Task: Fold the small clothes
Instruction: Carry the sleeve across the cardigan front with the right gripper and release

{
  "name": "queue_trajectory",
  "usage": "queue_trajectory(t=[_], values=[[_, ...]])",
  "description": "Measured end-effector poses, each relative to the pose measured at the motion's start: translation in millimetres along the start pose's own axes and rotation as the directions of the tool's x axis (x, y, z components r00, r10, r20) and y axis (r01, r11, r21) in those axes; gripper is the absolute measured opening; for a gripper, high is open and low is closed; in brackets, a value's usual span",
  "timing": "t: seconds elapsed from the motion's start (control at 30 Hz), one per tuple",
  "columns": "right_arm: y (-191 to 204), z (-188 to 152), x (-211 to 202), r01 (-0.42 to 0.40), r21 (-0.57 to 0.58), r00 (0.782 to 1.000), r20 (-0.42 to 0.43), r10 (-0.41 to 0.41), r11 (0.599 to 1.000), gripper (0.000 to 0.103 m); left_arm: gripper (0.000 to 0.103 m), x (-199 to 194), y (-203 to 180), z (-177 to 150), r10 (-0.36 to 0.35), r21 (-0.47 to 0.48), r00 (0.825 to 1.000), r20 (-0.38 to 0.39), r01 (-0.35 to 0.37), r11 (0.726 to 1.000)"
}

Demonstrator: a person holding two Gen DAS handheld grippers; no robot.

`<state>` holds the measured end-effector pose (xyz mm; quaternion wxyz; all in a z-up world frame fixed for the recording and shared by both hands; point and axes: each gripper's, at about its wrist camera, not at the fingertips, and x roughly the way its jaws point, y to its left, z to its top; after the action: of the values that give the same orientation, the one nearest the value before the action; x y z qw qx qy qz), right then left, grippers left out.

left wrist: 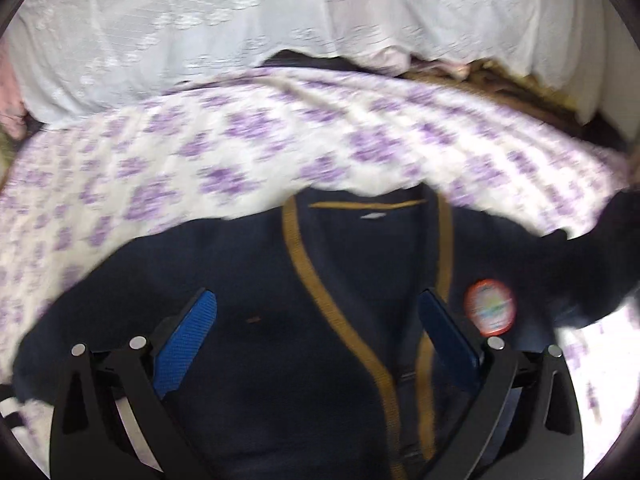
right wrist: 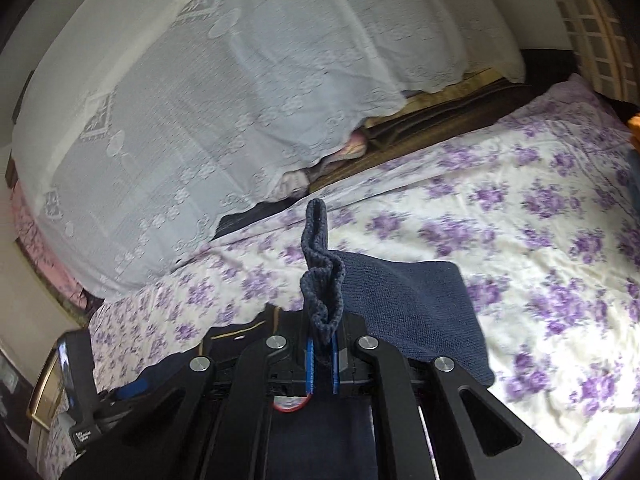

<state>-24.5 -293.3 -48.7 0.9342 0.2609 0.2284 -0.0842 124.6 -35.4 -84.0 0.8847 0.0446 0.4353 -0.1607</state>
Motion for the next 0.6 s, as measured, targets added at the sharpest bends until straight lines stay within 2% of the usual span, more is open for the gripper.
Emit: queue_trajectory(t=[0.07,0.17,0.23,0.3,0.47,0.6], values=[[22,-4,8,-0.011,-0.036,1.000,-0.012,0.010,0.999,0.006,0.098,1,0,-3,-0.060,0.020,0.998,-0.007,0.060,0.998],[43,-10,19,-0.032,-0.056,0.999,-0.029,0.030,0.998,0.007,0.098,1,14,-8,-0.071,0.031,0.997,0.002,0.071,0.997],[61,-15,27,-0.055,-0.063,0.997,-0.050,0.052,0.997,0.007,0.098,3,30,-6,-0.126,-0.036,0.992,-0.014,0.125,0.991],[76,-19,36,-0.077,-0.068,0.995,-0.070,0.073,0.995,0.007,0.098,4,44,-3,-0.204,-0.105,0.979,-0.016,0.201,0.974],[114,-37,55,-0.134,-0.079,0.984,-0.129,0.123,0.988,0.007,0.098,2,58,0,-0.215,-0.140,0.977,0.004,0.213,0.967],[134,-55,74,-0.148,-0.102,0.976,-0.178,0.128,0.984,0.007,0.098,-2,75,2,-0.272,-0.191,0.962,0.020,0.271,0.944]])
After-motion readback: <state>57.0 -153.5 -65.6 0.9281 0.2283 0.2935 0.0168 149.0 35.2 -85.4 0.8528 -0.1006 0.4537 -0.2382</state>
